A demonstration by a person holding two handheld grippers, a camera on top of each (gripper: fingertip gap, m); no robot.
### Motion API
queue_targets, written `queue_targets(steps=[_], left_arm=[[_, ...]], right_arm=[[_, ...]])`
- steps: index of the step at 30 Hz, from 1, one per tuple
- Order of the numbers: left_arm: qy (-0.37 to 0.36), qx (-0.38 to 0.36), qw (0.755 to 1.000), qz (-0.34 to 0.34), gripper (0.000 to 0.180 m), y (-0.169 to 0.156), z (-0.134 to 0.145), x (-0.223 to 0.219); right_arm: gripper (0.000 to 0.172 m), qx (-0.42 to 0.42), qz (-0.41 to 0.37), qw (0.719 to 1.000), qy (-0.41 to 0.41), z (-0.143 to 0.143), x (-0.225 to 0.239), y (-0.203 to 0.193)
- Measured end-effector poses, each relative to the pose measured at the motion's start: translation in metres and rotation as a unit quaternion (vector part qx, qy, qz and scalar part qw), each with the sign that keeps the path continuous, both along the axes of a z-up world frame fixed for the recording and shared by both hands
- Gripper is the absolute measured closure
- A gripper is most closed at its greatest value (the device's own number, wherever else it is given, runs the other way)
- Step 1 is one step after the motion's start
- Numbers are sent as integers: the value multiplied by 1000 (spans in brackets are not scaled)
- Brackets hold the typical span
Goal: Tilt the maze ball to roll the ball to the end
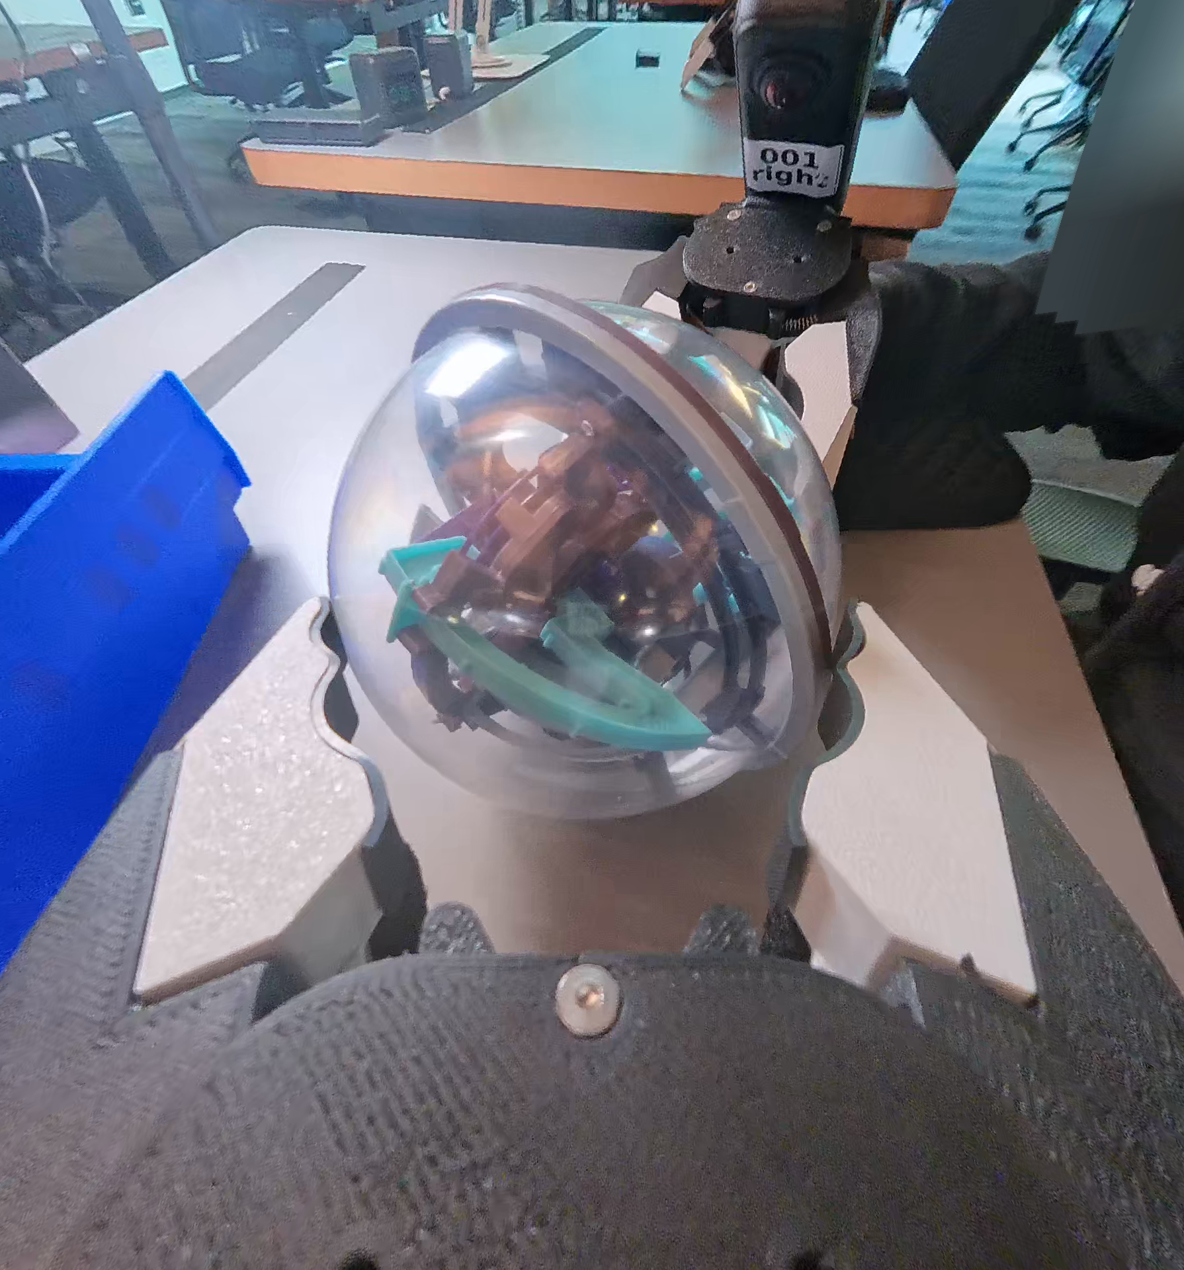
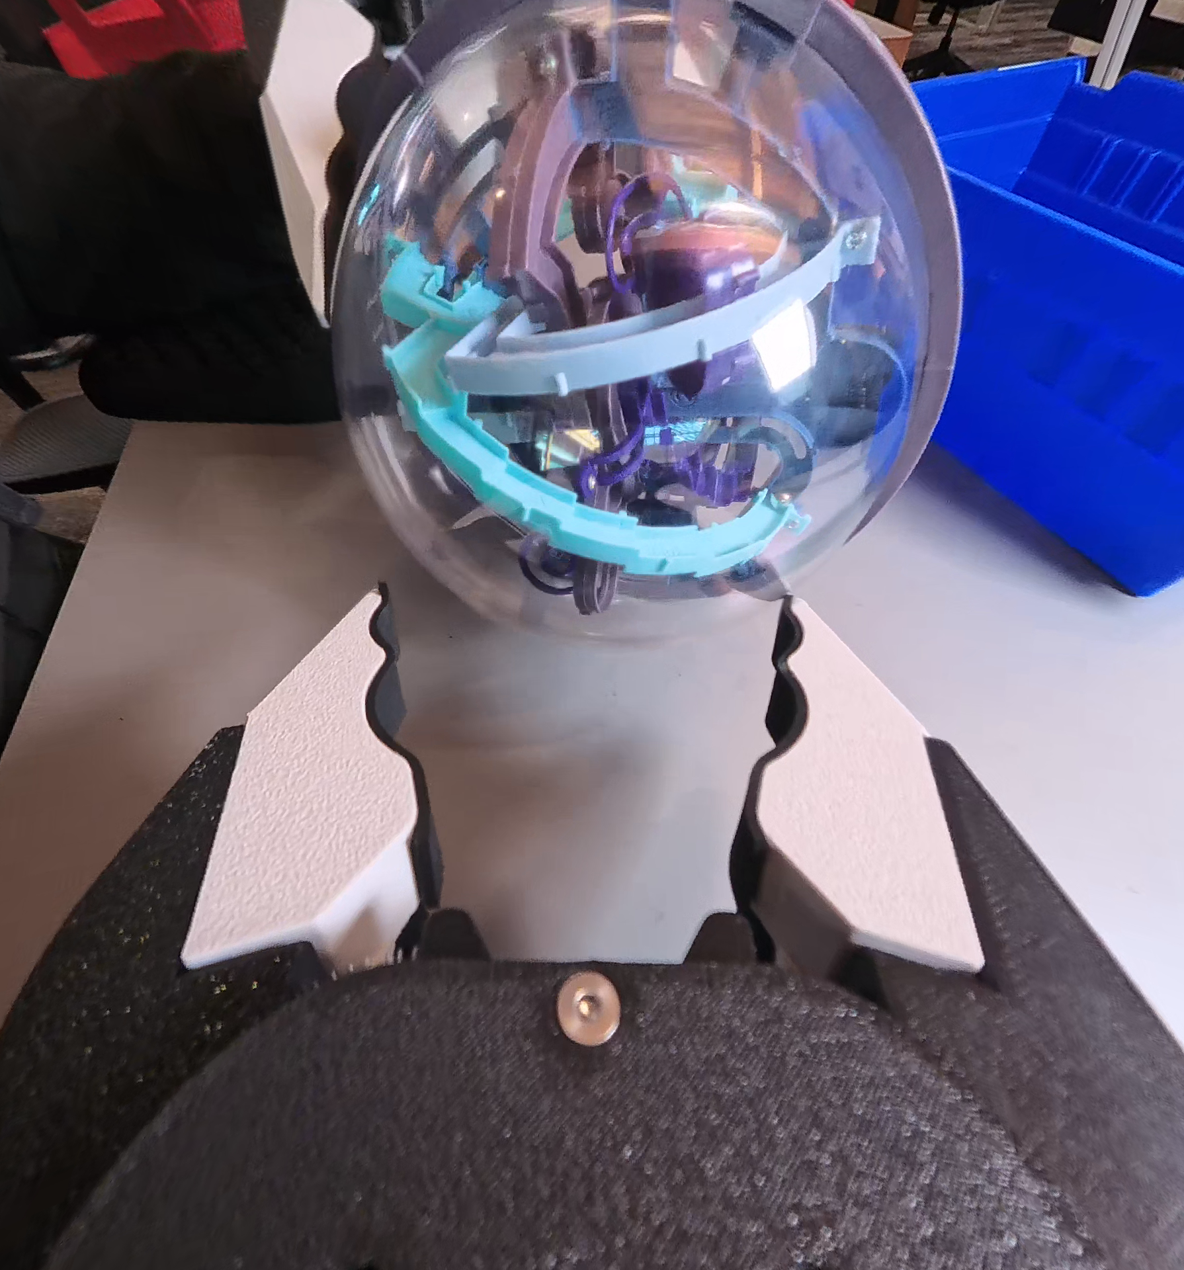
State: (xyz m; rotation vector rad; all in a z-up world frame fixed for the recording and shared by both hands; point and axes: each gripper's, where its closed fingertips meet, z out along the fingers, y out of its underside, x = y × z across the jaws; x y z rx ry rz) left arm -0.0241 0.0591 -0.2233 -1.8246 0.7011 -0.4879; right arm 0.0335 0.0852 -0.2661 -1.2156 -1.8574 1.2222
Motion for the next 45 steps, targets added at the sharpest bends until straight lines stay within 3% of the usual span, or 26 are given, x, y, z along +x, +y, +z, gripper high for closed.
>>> queue_targets(steps=[5,9,12,14,20,23,24,28,31,34,36,38,43,45], left_arm=[[-50,-27,998,-41,43,-4,-2,-7],[-96,-49,989,-99,44,-11,0,-6],[-118,-56,982,-140,45,-13,5,-2],[-125,-63,976,-164,46,-13,6,1],[-140,-79,967,-198,49,-10,8,4],[-157,-88,963,-202,50,-6,9,4],[-163,-90,962,-202,51,-4,9,3],[-183,-66,966,-169,66,3,17,-5],[-160,-15,984,-80,61,10,30,-17],[-75,37,997,0,47,7,25,-12],[-21,65,996,53,39,8,16,-10],[-18,83,993,80,35,7,13,-3],[8,84,994,66,32,4,5,9],[50,99,992,65,33,3,4,10]], right_arm=[[72,-19,38,999,8,8,6,-2],[94,-54,105,992,46,42,14,10],[112,-32,112,992,53,57,7,34],[127,-25,119,991,47,57,-2,46],[135,-90,182,979,16,41,-18,45],[160,-143,211,967,7,38,-14,42],[161,-155,215,964,6,37,-13,41],[164,-181,191,965,-10,26,-8,48],[167,-217,157,963,-31,20,-3,53],[167,-244,124,961,-51,14,4,54],[167,-270,95,956,-63,11,7,55],[167,-315,59,944,-84,9,9,57],[166,-390,-4,913,-118,-1,12,61],[167,-416,-14,901,-124,-3,13,61]])
